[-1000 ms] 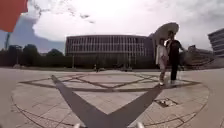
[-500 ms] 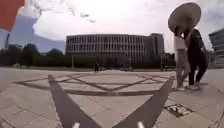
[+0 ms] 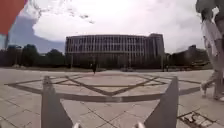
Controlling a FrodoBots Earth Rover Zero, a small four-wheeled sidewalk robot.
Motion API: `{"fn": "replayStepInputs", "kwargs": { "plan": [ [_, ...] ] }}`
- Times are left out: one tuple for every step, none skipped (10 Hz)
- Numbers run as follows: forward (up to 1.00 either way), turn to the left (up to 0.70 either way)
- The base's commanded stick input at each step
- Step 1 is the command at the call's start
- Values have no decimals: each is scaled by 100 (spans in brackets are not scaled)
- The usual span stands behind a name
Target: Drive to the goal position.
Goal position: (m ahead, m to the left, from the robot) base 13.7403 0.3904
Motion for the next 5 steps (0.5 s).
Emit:
{"fn": "replayStepInputs", "kwargs": {
  "plan": [
    [70, -14],
    [70, -14],
    [70, 0],
    [70, 0],
    [70, 0]
  ]
}}
